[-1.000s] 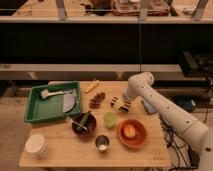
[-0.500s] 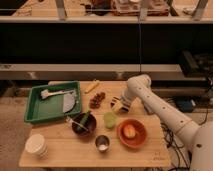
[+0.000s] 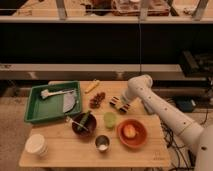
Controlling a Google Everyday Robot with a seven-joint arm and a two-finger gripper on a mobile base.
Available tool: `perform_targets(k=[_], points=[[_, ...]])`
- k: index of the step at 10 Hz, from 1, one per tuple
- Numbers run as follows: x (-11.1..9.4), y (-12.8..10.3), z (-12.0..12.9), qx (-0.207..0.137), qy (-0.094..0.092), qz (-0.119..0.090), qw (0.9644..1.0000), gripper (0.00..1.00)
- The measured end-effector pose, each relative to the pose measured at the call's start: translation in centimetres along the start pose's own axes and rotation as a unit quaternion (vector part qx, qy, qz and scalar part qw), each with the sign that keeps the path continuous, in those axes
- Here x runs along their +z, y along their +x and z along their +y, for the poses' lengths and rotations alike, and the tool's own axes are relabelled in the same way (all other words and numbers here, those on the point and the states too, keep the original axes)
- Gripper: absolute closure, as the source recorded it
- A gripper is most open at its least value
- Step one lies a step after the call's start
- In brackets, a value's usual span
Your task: Place eraser in plastic cup
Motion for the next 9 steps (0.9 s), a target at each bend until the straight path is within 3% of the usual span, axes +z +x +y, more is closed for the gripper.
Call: perform_targets(k=[1, 3, 5, 9], points=[[-0.3, -0.2, 0.2, 0.0, -0.005, 0.005, 1.0, 0.88], [-0.6, -0.1, 0.2, -0.001, -0.008, 0.011, 0.9999, 0.99], [-2.4, 0.4, 0.4, 0.011, -0.004, 0.024, 0.9996, 1.0], [-10.0, 2.1, -0.5, 0.013, 0.002, 0.041, 0.9991, 1.0]])
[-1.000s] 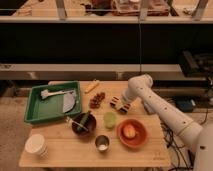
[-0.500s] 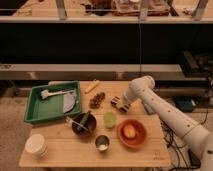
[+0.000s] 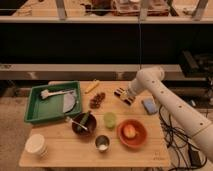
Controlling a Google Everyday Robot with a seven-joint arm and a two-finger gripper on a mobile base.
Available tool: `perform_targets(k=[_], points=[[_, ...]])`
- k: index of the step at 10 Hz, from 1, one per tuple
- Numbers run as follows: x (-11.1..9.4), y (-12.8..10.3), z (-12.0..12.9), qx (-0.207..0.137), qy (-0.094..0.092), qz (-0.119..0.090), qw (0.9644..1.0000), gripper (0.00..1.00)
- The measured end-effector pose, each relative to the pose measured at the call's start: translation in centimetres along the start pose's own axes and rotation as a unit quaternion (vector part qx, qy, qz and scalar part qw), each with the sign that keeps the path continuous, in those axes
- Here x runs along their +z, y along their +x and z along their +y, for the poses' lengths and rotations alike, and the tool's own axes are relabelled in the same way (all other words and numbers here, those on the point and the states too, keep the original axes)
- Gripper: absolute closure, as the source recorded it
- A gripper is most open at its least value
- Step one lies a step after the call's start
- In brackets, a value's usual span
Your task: Place eraser in plastic cup
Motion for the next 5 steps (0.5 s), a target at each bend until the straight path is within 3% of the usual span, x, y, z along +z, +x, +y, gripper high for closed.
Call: perform_targets(k=[2, 5], points=[[-3.8, -0.5, -2.0, -0.014, -0.003, 0.003, 0.9999, 1.0], [-7.1, -3.4, -6.1, -0.035, 0.009, 0.007, 0.9993, 1.0]])
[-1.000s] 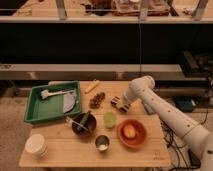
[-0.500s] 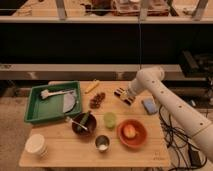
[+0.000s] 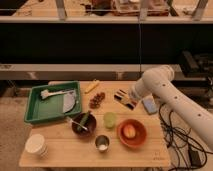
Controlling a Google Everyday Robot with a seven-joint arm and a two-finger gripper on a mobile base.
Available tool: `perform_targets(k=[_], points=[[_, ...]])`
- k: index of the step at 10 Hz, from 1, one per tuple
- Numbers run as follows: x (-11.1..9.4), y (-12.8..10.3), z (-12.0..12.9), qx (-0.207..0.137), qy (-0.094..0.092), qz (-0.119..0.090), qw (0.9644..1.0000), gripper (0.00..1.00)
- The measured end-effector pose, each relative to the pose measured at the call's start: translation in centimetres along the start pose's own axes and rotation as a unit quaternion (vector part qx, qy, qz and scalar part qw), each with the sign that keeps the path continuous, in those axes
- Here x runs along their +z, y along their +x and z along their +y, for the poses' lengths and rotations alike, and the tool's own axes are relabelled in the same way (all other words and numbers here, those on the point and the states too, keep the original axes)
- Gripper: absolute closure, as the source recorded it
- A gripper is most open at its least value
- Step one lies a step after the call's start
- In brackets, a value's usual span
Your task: Place eraser in plastic cup
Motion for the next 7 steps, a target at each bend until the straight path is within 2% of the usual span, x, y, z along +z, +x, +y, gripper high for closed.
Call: perform_targets(k=[2, 3, 5, 7], points=[[-1.6, -1.4, -2.7, -0.015, 0.007, 0.002, 0.9999, 1.0], [-1.6, -1.6, -4.0, -0.025, 0.01, 0.003, 0.9996, 1.0], [-0.2, -1.4, -5.7, -0.033, 0.018, 0.011, 0.9992, 1.0], [2.0, -0.6, -7.4, -0.034, 0.027, 0.03, 0.9986, 1.0]])
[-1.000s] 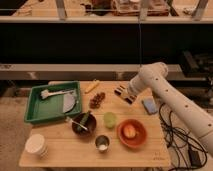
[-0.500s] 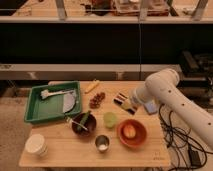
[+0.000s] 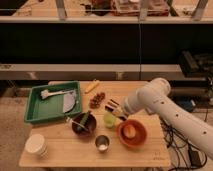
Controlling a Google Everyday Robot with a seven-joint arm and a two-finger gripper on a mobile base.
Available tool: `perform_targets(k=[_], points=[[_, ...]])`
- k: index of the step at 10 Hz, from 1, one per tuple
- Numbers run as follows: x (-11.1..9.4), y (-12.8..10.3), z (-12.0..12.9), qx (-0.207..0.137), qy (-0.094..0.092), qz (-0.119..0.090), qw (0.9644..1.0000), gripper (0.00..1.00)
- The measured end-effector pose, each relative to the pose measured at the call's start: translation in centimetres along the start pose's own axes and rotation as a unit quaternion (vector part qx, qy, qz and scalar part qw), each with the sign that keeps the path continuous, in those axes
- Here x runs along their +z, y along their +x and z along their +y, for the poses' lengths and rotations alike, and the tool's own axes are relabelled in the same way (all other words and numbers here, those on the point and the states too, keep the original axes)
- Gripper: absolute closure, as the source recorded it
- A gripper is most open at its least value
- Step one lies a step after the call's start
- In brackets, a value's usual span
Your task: Place eraser in plastic cup
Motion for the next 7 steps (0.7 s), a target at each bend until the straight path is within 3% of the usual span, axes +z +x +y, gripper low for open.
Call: perform_targets(k=[2, 4, 7], points=[[1.3, 1.1, -0.7, -0.009, -0.001, 0.002, 1.0, 1.0], [2.6, 1.7, -0.9, -0.019, 0.004, -0.011, 0.9997, 1.0], [4.4, 0.8, -0.9, -0.022, 0.027, -0.026, 0.9991, 1.0]])
